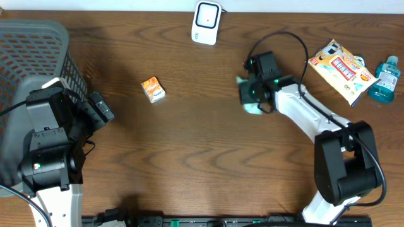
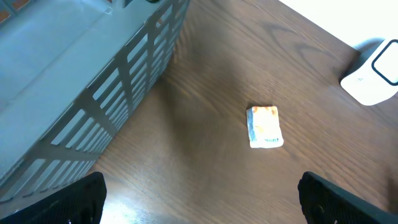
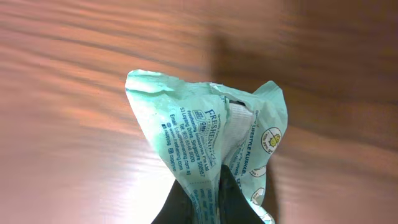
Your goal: Scan the item barcode
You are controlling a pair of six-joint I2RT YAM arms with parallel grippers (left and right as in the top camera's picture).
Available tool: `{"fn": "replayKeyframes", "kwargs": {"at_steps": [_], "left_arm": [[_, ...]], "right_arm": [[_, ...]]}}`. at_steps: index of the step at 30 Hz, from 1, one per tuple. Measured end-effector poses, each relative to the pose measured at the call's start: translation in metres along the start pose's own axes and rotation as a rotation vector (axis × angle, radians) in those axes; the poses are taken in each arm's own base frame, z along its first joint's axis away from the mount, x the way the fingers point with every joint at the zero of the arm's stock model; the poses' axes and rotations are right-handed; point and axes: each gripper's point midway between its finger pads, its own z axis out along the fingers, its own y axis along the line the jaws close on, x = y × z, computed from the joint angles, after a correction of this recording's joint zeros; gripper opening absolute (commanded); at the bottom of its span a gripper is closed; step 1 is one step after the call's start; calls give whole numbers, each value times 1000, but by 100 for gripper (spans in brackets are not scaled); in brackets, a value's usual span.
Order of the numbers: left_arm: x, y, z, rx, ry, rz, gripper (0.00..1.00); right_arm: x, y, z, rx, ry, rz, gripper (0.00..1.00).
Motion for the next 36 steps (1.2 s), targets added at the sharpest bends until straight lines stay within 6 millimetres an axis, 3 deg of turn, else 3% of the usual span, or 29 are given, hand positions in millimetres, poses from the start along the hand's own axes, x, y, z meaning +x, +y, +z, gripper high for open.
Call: {"fn": "replayKeyframes", "kwargs": {"at_steps": [4,8,12,15,22,25,28,34,36], "left_arm": [[0,0,0,0,0,0,98],[0,0,0,0,0,0,98],[0,0,0,0,0,0,98],[0,0,0,0,0,0,98],[0,0,0,0,0,0,98],[0,0,0,0,0,0,98],[0,0,0,0,0,0,98],[0,0,0,0,0,0,98],[0,0,0,0,0,0,98]], "right_arm": [[-2,41,-9,-229,24,49,1],[-1,65,-15,-369,49,123,1],[2,80,-17,-478,63,167,1],[18,80,-13,-511,108,221,3],[52,39,2,-484,168,414,17],[55,20,4,-460,165,464,32],[51,1,4,-433,132,466,25],[53,-33,-2,-355,139,492,29],[52,-45,-7,-299,145,478,13]]}}
